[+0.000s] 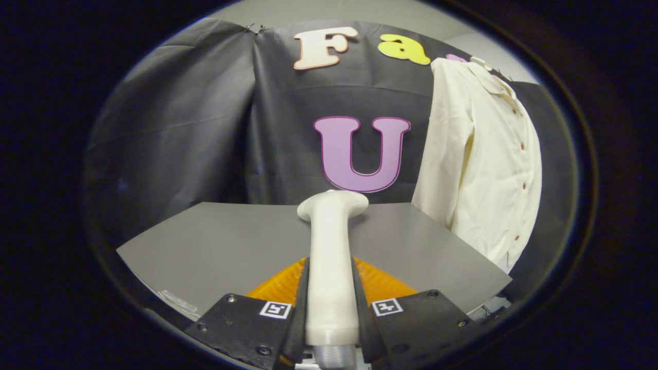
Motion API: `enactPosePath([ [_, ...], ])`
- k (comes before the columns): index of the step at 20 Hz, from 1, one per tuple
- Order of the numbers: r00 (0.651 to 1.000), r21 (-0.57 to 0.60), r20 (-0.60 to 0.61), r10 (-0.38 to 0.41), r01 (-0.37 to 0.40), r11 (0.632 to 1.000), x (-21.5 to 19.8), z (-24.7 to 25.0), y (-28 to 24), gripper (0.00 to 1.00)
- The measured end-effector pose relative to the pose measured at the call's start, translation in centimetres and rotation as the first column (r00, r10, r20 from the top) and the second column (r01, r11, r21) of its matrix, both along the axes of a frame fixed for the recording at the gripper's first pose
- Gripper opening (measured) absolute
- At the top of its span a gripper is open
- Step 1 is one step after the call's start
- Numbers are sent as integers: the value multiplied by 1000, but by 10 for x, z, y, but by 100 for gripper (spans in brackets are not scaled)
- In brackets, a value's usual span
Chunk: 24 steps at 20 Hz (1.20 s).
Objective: Iron the clothes twice with a garment steamer, once on the left side and once on the right side.
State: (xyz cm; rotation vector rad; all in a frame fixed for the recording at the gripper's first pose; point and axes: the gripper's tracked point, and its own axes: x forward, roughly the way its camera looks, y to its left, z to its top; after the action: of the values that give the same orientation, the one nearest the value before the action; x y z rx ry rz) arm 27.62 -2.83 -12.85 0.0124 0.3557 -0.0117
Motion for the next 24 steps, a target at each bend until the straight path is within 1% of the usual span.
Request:
enactPosePath([
  [2, 1000, -22, 11, 8, -8, 1000, 0, 3, 1, 42],
  [5, 998, -30, 66, 9, -7, 1000, -2, 9, 0, 41],
  [10, 995, 47, 99, -2, -3, 999, -8, 15, -1, 40],
  [12, 991, 66, 133, 23, -32, 997, -18, 25, 3, 40],
  [15, 980, 40, 196, 44, -53, 998, -36, 45, 1, 40],
  [17, 975, 17, 212, 59, -64, 998, -47, 53, 0, 40],
  [21, 963, -16, 261, 73, -71, 997, -70, 71, -9, 40],
  [24, 953, -10, 297, 51, -51, 999, -85, 86, -26, 39],
])
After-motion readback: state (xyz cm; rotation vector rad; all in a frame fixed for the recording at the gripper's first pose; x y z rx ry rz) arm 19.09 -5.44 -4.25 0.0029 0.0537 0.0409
